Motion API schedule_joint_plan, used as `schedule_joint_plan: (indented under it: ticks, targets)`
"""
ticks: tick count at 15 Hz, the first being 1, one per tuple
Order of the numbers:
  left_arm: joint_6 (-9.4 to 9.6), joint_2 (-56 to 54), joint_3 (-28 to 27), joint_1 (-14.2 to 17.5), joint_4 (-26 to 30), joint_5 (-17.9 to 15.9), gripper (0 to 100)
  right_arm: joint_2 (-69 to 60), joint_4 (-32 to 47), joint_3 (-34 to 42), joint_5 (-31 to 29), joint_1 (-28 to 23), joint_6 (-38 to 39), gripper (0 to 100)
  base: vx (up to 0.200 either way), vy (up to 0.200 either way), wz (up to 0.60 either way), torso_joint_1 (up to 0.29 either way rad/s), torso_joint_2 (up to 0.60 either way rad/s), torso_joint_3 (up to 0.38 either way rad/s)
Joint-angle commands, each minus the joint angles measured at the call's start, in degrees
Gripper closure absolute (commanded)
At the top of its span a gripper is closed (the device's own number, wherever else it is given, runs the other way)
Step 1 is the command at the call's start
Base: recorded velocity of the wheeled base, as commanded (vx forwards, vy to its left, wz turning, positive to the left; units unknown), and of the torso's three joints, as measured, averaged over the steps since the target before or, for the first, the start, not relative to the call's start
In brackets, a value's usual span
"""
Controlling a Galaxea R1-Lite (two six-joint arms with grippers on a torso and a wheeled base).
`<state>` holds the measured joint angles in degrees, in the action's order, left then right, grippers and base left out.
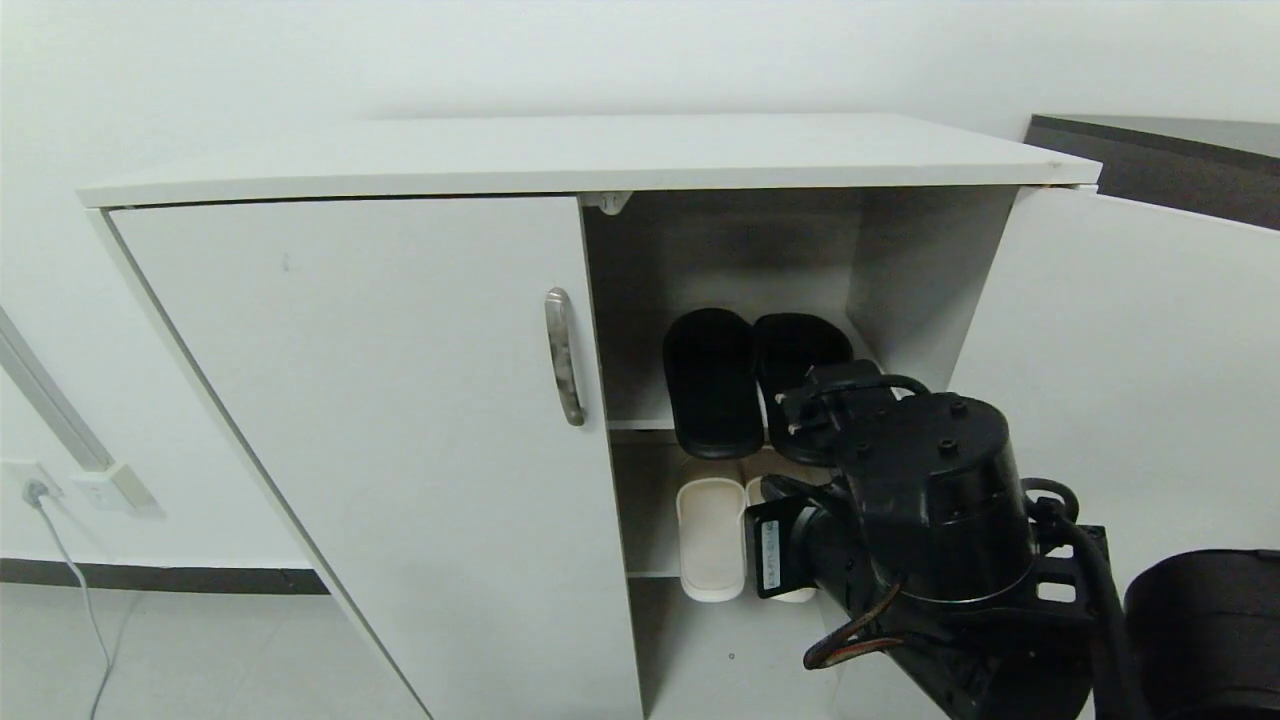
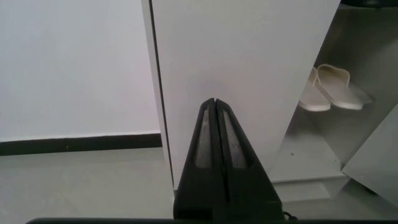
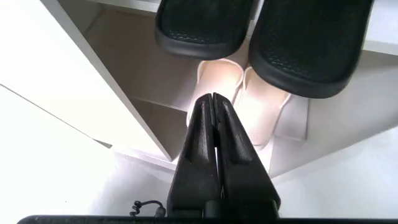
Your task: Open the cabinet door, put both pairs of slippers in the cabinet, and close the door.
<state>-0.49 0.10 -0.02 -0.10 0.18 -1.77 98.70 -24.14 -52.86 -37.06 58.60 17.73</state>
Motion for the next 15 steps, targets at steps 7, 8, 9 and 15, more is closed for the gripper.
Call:
schedule_joint_plan:
  ticks: [7, 8, 9, 15]
  targets:
    - [-0.04, -0.01, 0.02, 0.01, -0.01, 0.01, 100, 1.94, -3.28, 1.79, -0.12, 0.11, -1.2, 100, -0.086, 0.0, 0.0, 0.003, 0.0, 0.001]
    - [-0.04, -0.01, 0.02, 0.01, -0.01, 0.01, 100, 1.94, -4.25, 2.23, -0.12, 0.11, -1.82, 100, -0.2, 0.0, 0.0, 0.007, 0.0, 0.002]
    - [0.05, -0.01, 0.02, 0.01, -0.01, 0.01, 100, 1.94, -5.57, 2.76, -0.12, 0.11, -2.43, 100, -0.2, 0.0, 0.0, -0.007, 0.01, 0.002]
    - [0.05, -0.01, -0.06, 0.01, -0.01, 0.01, 100, 2.29, -7.77, 4.87, 0.06, -0.24, -4.01, 100, -0.2, 0.0, 0.0, 0.001, 0.0, 0.004]
